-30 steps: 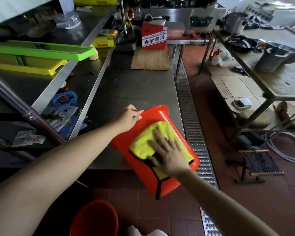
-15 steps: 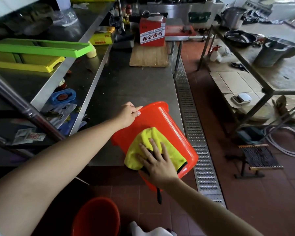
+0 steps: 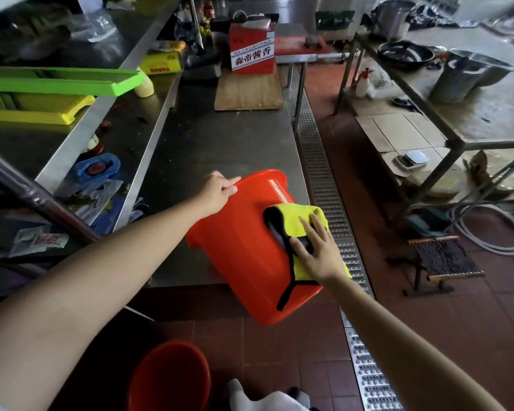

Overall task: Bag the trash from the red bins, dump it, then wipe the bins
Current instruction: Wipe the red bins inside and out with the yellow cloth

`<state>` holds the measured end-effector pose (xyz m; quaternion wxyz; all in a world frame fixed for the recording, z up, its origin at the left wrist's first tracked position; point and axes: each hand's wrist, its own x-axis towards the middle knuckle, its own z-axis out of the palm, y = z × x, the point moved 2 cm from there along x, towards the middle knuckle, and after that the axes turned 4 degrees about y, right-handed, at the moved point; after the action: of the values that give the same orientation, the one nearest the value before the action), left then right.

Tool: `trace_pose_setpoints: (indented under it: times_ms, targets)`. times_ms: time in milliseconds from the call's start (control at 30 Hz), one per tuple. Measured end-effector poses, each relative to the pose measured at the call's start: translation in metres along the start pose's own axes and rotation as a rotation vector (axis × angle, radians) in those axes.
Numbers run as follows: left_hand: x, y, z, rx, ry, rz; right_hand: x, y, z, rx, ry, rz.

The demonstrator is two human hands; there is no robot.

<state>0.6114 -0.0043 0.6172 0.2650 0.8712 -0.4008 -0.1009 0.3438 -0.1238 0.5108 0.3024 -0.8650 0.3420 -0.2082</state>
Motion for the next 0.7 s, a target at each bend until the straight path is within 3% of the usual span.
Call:
trace_pose_setpoints:
  times_ms: [100,333,533,700]
  targets:
    - [0.003,0.001,0.001,0.008,-0.048,0.027,-0.048,-0.015,0.015,-0.192,0.068,-0.217]
    - [0.013,0.007,0.007,0.053,-0.082,0.044,-0.108,-0.043,0.050,-0.472,0.108,-0.500]
    - [0.023,0.008,0.002,0.039,-0.122,0.031,-0.089,-0.064,0.063,-0.566,0.067,-0.528]
    - [0.033,0.005,-0.003,-0.074,-0.254,-0.008,-0.026,-0.101,0.075,-0.605,0.049,-0.479]
